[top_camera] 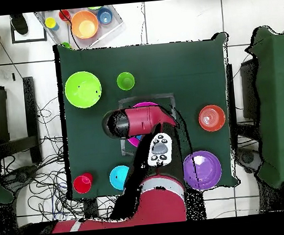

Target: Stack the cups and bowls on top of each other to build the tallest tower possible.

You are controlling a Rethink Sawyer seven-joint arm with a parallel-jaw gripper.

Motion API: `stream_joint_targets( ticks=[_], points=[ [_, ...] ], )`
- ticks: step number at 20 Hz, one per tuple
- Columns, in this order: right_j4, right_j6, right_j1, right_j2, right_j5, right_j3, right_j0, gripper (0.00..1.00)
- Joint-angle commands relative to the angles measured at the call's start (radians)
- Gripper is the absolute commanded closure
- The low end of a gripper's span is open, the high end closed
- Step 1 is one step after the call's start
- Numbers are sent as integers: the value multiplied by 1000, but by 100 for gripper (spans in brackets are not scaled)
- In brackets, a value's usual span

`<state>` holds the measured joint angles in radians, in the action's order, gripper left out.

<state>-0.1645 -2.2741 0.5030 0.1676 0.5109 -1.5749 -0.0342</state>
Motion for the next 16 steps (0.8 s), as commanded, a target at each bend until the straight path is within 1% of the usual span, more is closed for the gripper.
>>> stream_joint_targets(
  ticks=[1, 7, 9, 10, 13, 14, 16],
  points=[
    [-29, 7, -44, -86, 13, 13, -18, 100],
    [-27, -14, -42, -78, 14, 3, 0, 100],
    [-32, -3, -40, -81, 15, 3, 0, 100],
    [-21, -18, -37, -79, 17, -5, 2, 0],
    [-2, -23, -18, -79, 72, -6, 8, 0],
    [13, -42, -6, -74, 93, -16, 15, 0],
    [17, -22, 19, -88, 117, -28, 11, 0]
  ],
)
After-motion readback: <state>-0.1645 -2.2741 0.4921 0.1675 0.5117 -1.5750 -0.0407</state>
